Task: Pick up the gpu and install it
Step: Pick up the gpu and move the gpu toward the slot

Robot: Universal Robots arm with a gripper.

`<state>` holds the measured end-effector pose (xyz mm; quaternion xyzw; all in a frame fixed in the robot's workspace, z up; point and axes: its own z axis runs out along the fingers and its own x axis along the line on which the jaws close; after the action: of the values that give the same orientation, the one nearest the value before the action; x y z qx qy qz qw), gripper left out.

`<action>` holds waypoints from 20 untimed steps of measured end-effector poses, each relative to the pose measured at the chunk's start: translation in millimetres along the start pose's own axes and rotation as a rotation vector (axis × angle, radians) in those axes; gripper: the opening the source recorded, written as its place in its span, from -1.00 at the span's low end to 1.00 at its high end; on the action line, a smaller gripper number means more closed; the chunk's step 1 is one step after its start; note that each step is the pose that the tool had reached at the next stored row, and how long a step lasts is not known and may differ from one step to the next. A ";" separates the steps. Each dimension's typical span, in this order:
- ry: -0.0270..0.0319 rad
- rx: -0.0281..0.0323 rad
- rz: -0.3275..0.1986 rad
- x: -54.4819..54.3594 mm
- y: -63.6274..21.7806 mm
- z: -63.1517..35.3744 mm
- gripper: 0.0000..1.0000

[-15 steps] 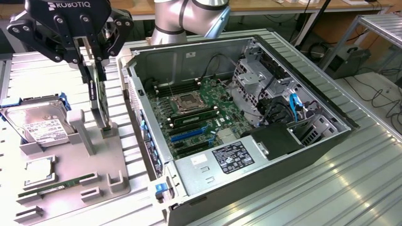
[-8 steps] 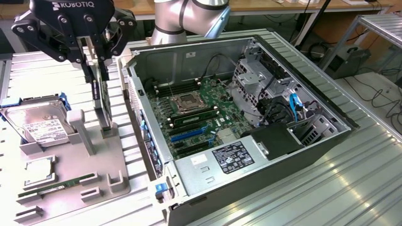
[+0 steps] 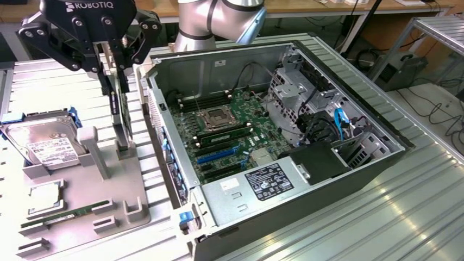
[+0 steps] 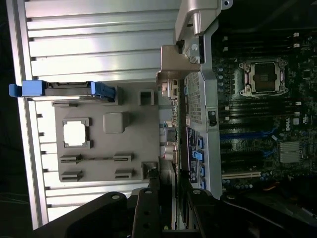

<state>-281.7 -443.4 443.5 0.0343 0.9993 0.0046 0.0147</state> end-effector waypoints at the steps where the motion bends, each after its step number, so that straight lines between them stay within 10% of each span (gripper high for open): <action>1: 0.0000 0.0001 0.000 -0.5 0.0 0.0 -0.47; 20: -0.0002 0.0029 0.000 -10.4 0.7 0.3 -0.47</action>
<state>-271.3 -443.4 443.5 0.0343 0.9993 0.0031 0.0148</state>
